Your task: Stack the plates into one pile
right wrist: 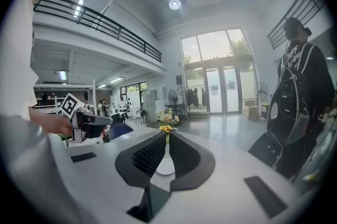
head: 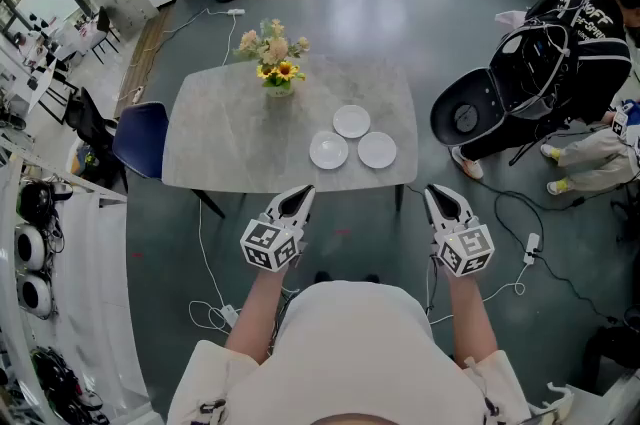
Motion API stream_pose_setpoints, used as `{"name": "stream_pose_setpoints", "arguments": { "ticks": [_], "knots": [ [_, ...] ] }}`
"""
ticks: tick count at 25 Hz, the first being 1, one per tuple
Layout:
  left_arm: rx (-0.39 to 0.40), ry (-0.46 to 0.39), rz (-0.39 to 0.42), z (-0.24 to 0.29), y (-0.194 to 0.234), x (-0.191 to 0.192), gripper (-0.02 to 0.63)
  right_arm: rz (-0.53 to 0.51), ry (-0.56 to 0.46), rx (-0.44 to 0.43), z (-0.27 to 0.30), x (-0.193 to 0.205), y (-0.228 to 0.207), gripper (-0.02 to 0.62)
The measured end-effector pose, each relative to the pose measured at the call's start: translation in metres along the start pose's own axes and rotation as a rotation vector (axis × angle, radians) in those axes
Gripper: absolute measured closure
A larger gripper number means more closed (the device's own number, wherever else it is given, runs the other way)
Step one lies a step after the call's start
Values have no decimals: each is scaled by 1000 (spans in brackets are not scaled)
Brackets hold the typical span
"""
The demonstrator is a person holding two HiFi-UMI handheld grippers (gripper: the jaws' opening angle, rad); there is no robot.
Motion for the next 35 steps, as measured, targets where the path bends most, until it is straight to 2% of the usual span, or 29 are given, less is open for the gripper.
{"name": "stream_pose_setpoints", "arguments": {
  "ticks": [6, 15, 27, 30, 35],
  "knots": [
    [4, -7, -27, -4, -3, 2, 598, 5, -20, -3, -5, 0, 5, 551],
    [5, 0, -15, -10, -9, 6, 598, 34, -35, 17, -11, 3, 10, 551],
    [-40, -9, -15, -25, -15, 11, 595, 26, -41, 5, -20, 8, 21, 543],
    [-46, -4, -21, -28, -16, 14, 528, 28, -38, 10, -21, 10, 22, 494],
    [-49, -1, -27, -34, -17, 16, 526, 35, -28, -2, -23, 12, 25, 494]
  ]
}}
Point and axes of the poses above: the fingertips, and each gripper's own axes: z forward along the fingers, y to its left, x out of its underside, the point moved 5 cm from there along -z, backward along the fingers, and after that the axes turned 12 degrees about -x, right-handed, at the moved point
